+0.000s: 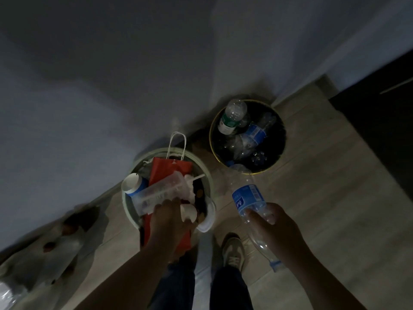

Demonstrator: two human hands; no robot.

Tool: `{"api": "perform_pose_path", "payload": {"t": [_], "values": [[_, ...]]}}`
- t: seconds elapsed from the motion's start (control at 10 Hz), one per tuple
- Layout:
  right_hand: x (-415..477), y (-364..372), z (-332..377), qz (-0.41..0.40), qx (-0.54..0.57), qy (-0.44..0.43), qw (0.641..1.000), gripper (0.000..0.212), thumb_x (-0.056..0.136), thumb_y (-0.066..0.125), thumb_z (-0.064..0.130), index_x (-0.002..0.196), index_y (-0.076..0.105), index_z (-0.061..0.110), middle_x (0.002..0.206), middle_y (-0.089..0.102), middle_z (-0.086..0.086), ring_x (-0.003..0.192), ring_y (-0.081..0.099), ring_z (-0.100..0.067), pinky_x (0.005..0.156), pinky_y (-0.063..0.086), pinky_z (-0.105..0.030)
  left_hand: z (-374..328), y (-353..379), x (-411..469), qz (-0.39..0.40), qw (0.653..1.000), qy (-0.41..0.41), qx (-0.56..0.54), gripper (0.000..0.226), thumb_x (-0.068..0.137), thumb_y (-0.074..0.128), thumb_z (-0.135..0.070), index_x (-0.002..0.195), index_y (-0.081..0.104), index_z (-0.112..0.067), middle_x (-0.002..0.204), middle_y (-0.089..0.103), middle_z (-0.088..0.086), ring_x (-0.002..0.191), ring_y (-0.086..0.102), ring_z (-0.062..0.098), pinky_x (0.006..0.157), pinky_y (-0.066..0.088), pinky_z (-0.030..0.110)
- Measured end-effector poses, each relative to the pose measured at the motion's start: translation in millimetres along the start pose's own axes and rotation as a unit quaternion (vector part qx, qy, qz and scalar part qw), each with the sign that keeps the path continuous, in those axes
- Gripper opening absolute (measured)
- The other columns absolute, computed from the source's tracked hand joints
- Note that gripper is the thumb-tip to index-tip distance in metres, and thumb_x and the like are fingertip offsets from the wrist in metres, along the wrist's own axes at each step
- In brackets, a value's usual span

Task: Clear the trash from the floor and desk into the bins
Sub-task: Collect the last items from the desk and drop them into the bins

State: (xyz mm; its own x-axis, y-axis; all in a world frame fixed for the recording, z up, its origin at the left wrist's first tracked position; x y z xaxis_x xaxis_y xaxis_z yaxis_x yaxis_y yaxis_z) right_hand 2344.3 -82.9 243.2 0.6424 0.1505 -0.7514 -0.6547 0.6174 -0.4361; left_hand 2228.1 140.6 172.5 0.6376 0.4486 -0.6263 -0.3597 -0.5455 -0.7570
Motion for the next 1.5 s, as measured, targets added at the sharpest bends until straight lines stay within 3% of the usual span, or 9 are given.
{"api": "perform_pose_path", "payload": {"t": [0.2, 0.4, 0.5, 0.6, 0.7, 0.9, 1.2, 1.3, 1.5], "values": [[5.9, 2.2, -6.6, 0.003, 0.011, 0.015, 1.000, 0.043, 0.080, 0.065, 0.053, 0.110, 0.050, 0.025, 0.090, 0.056, 0.014, 0.075, 0.057, 0.002, 0.047, 0.040, -0.006, -3.7, 3.1, 9.1, -0.066, 0.998, 0.003, 0.001, 0.068, 0.084, 0.064, -0.043, 0.139, 0.035, -0.017, 0.135, 0.044, 0.007, 0.118, 0.047, 0.022, 0.097, 0.041, 0.030], [-0.9, 5.6, -7.0, 0.020, 0.013, 0.022, 0.999, 0.044, 0.080, 0.064, 0.053, 0.112, 0.049, 0.026, 0.092, 0.057, 0.014, 0.078, 0.059, 0.000, 0.051, 0.040, -0.008, -2.7, 4.4, -22.4, -0.076, 0.996, 0.005, -0.051, 0.089, 0.070, 0.071, -0.061, 0.140, 0.037, -0.017, 0.135, 0.041, 0.008, 0.116, 0.045, 0.025, 0.091, 0.036, 0.028], [-5.1, 10.2, -6.2, 0.023, 0.001, 0.012, 1.000, 0.045, 0.081, 0.063, 0.057, 0.112, 0.053, 0.025, 0.090, 0.059, 0.013, 0.076, 0.057, 0.000, 0.058, 0.040, -0.011, 4.5, 6.0, -33.5, -0.074, 0.996, 0.031, -0.047, 0.090, 0.067, 0.078, -0.054, 0.140, 0.041, -0.016, 0.136, 0.045, 0.010, 0.119, 0.047, 0.028, 0.094, 0.041, 0.033], [-5.1, 18.5, -4.4, 0.031, -0.004, 0.014, 0.999, 0.049, 0.081, 0.064, 0.054, 0.116, 0.052, 0.023, 0.097, 0.060, 0.008, 0.079, 0.057, 0.001, 0.055, 0.040, -0.011, 14.2, 5.3, -28.1, -0.044, 0.997, 0.029, -0.055, 0.083, 0.072, 0.076, -0.046, 0.140, 0.037, -0.020, 0.138, 0.046, 0.005, 0.123, 0.046, 0.023, 0.100, 0.042, 0.035], [-3.4, 24.8, -2.6, 0.027, -0.010, 0.022, 0.999, 0.050, 0.080, 0.064, 0.054, 0.117, 0.051, 0.024, 0.096, 0.057, 0.009, 0.079, 0.056, 0.003, 0.051, 0.038, -0.009, 14.4, 2.7, -14.9, -0.048, 0.993, 0.002, -0.108, 0.069, 0.076, 0.074, -0.044, 0.134, 0.043, -0.023, 0.129, 0.051, 0.000, 0.116, 0.051, 0.018, 0.095, 0.044, 0.032], [-1.1, 26.8, -7.2, 0.022, -0.025, 0.022, 0.999, 0.042, 0.080, 0.065, 0.054, 0.110, 0.051, 0.027, 0.089, 0.056, 0.016, 0.075, 0.056, 0.003, 0.048, 0.037, -0.007, 24.6, 4.8, 6.0, -0.070, 0.982, -0.130, -0.120, 0.057, 0.080, 0.073, -0.031, 0.129, 0.048, -0.016, 0.127, 0.049, 0.007, 0.117, 0.049, 0.025, 0.099, 0.045, 0.042], [6.8, 29.1, -21.5, 0.022, -0.037, 0.015, 0.999, 0.049, 0.080, 0.061, 0.059, 0.113, 0.057, 0.022, 0.084, 0.062, 0.009, 0.069, 0.058, -0.004, 0.054, 0.040, -0.017, 31.8, 20.0, 25.4, -0.067, 0.982, -0.129, -0.120, 0.060, 0.086, 0.067, -0.025, 0.138, 0.042, -0.011, 0.136, 0.051, 0.009, 0.126, 0.046, 0.026, 0.103, 0.038, 0.036], [7.6, 34.4, -22.2, 0.025, -0.051, 0.014, 0.998, 0.047, 0.082, 0.064, 0.052, 0.115, 0.054, 0.020, 0.094, 0.062, 0.004, 0.075, 0.061, -0.007, 0.054, 0.041, -0.015, 32.2, 24.5, 23.1, -0.077, 0.976, -0.138, -0.148, 0.063, 0.087, 0.066, -0.027, 0.141, 0.039, -0.013, 0.139, 0.048, 0.007, 0.130, 0.043, 0.024, 0.107, 0.034, 0.038], [-5.1, 37.5, -10.3, 0.022, -0.030, 0.026, 0.999, 0.043, 0.081, 0.063, 0.054, 0.111, 0.054, 0.024, 0.088, 0.059, 0.010, 0.074, 0.057, -0.001, 0.052, 0.040, -0.014, 28.0, 4.9, 5.5, -0.080, 0.976, -0.124, -0.159, 0.066, 0.083, 0.069, -0.036, 0.140, 0.040, -0.017, 0.133, 0.053, 0.005, 0.121, 0.050, 0.023, 0.103, 0.042, 0.042]]}}
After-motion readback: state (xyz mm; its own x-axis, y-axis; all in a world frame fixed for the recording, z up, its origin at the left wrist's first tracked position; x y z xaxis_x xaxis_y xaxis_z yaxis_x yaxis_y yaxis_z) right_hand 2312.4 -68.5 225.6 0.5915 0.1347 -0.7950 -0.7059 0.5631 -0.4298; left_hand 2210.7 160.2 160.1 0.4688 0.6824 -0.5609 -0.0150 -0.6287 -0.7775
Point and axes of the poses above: each hand's wrist, its own x-axis towards the middle knuckle, its own y-axis out of the palm, z = x × y, the point moved 4 cm from there along x, towards the middle knuckle
